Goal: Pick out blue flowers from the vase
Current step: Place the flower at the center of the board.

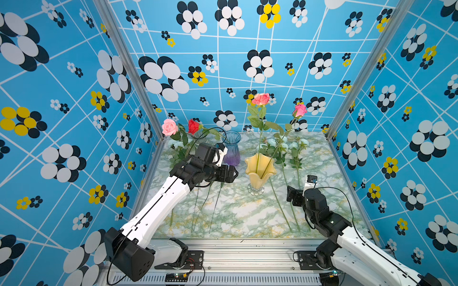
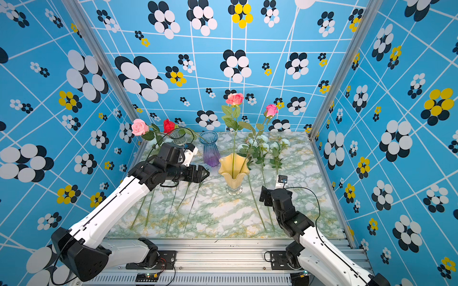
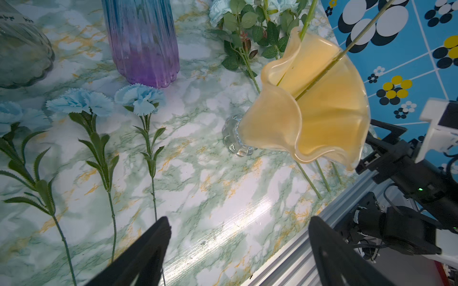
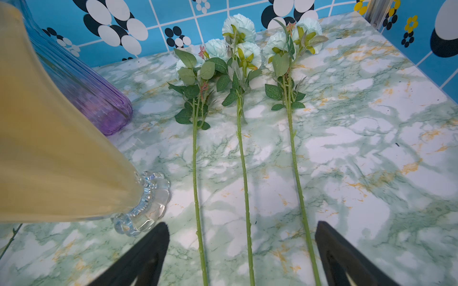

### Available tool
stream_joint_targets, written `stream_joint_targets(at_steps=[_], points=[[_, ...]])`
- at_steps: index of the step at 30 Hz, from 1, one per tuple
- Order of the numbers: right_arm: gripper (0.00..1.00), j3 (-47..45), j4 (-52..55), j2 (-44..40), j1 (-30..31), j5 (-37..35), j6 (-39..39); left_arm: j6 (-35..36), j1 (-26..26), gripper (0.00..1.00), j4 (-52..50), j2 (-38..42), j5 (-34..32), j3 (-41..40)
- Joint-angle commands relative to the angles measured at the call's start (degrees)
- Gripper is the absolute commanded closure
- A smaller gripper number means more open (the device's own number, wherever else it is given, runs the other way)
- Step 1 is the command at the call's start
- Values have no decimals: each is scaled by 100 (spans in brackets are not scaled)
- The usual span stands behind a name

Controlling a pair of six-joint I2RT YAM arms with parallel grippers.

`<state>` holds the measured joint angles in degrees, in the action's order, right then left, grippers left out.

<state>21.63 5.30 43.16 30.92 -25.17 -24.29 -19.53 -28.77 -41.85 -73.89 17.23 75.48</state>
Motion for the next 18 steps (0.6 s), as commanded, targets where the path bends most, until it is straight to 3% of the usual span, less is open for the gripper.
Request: stream_joint_targets(at_steps=[1, 11, 18], points=[[5, 255, -116, 211, -51, 56, 48, -131, -138, 9, -118, -226, 281, 652], [5, 320, -84, 350, -49, 161, 108, 404, -567, 13, -1702, -1864, -500, 2846], [5, 250, -47, 200, -51, 161, 86, 443, -871, 32, -2090, -2717, -895, 3460]])
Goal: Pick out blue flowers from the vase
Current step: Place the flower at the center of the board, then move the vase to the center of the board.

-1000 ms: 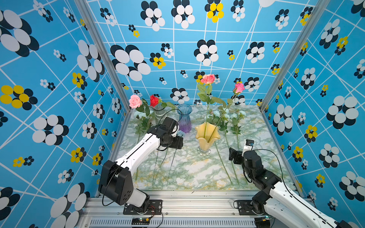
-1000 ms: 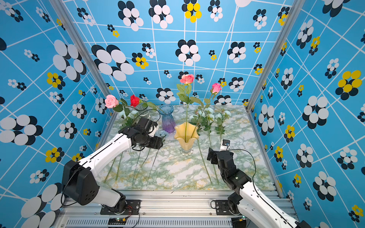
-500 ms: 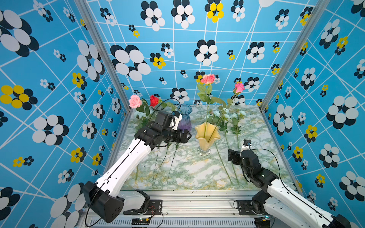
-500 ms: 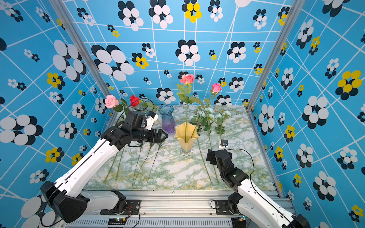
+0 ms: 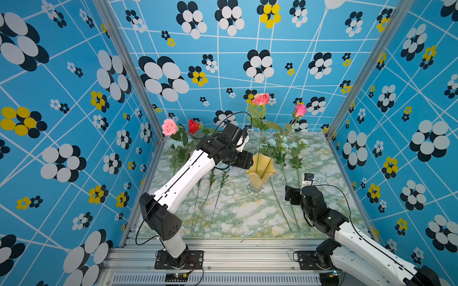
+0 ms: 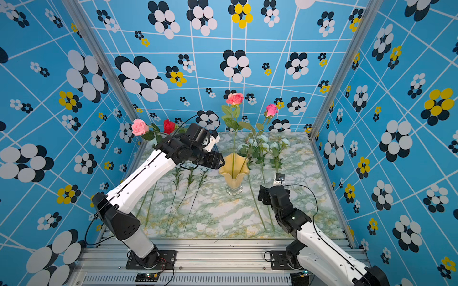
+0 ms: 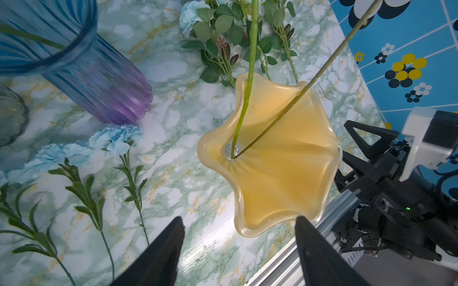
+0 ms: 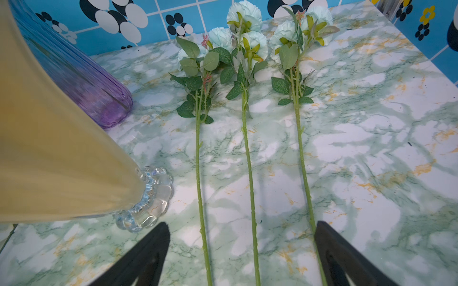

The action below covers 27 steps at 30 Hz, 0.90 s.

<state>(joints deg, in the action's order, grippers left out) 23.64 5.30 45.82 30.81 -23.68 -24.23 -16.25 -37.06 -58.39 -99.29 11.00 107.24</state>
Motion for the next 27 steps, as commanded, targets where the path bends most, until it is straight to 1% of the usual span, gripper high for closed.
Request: stream_joint_targets(at_steps=[1, 4, 9, 12, 13, 16, 17, 23, 27], points=[[5, 53, -37, -69, -42, 12, 81, 118, -53, 33, -465, -272, -274, 361], [6, 53, -11, -91, -40, 13, 87, 131, -104, 36, -550, -520, -303, 592], [6, 36, 58, -166, -40, 13, 61, 168, -126, 42, -589, -759, -424, 735], [6, 27, 68, -202, -44, 15, 54, 190, -117, 48, -575, -886, -475, 763], [6, 23, 73, -211, -41, 21, 52, 186, -112, 51, -547, -933, -452, 770], [6, 27, 88, -210, -40, 24, 55, 175, -121, 56, -511, -1040, -380, 827], [6, 26, 92, -208, -42, 25, 52, 176, -117, 60, -515, -1080, -379, 842], [6, 16, 94, -223, -40, 24, 49, 208, -111, 66, -522, -1202, -406, 904], [6, 18, 92, -219, -35, 28, 45, 212, -106, 74, -490, -1233, -406, 916]])
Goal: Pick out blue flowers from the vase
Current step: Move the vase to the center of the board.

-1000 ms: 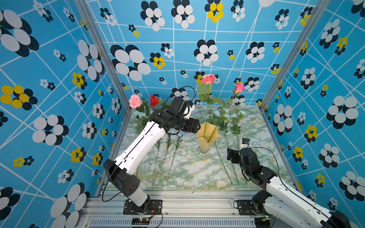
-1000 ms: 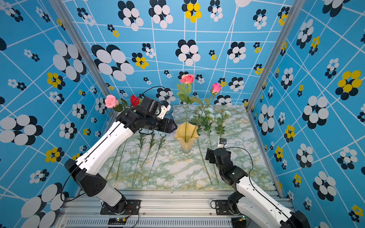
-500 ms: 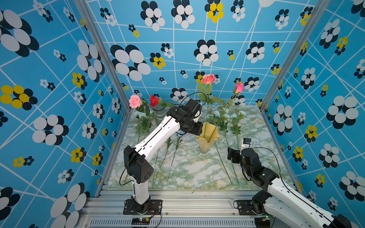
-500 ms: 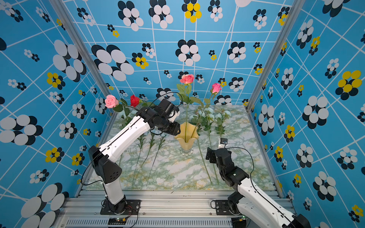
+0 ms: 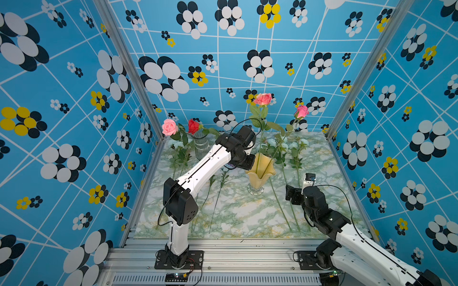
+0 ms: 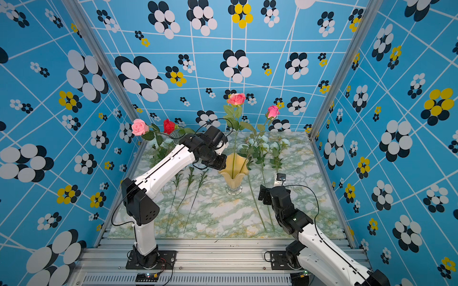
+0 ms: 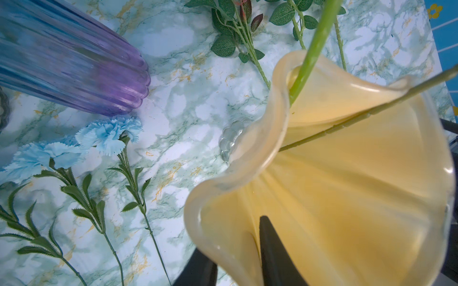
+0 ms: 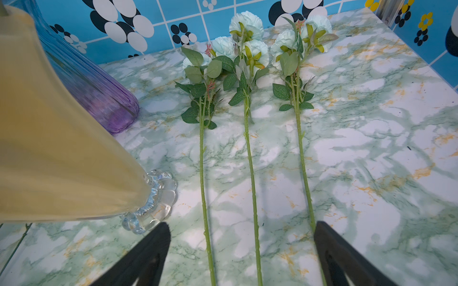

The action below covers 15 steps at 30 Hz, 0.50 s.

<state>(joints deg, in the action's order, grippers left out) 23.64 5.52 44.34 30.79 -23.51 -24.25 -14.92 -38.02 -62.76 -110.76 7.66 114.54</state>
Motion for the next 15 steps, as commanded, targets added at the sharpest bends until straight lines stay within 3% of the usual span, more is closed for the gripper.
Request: stream_joint_targets(at_steps=[1, 15], points=[[6, 20, 72, -74, -44, 9, 51, 77, 3, 76, -45, -86, -72, 185], [6, 17, 72, -79, -38, 4, 50, 93, 173, 100, 177, -95, 69, 106]])
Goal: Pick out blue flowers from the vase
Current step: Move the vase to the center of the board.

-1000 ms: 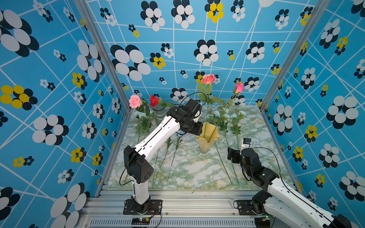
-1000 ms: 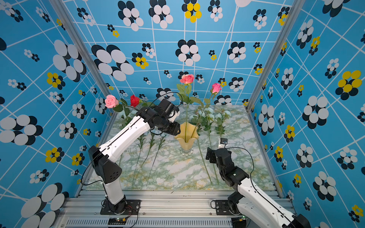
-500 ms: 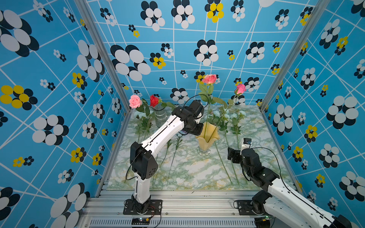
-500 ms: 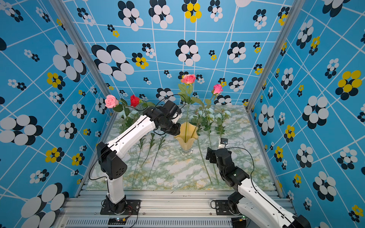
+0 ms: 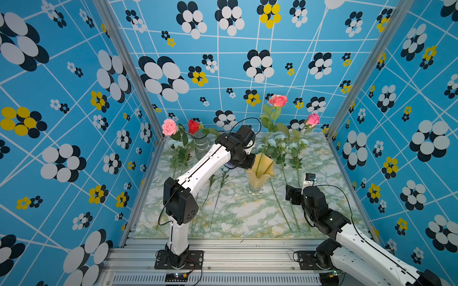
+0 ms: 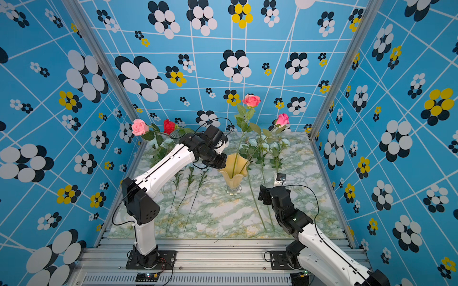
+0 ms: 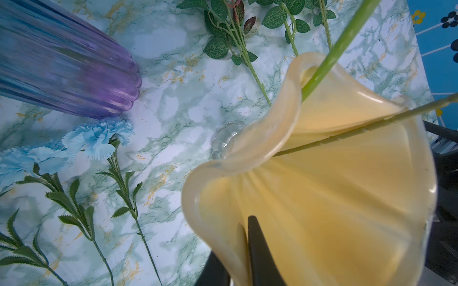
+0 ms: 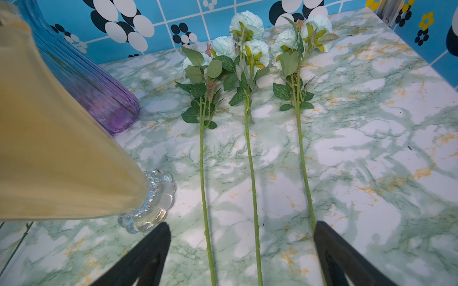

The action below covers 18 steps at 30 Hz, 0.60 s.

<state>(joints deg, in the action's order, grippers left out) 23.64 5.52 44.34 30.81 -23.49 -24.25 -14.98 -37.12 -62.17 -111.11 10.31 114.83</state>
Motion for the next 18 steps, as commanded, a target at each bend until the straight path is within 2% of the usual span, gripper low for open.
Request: stream_joint_targets(at_steps=[1, 18], points=[[6, 18, 72, -66, -40, -3, 52, 101, 106, 100, 158, -55, -183, 77], [7, 18, 51, -42, -42, 11, 39, 227, 702, 100, 589, -254, 34, 344]])
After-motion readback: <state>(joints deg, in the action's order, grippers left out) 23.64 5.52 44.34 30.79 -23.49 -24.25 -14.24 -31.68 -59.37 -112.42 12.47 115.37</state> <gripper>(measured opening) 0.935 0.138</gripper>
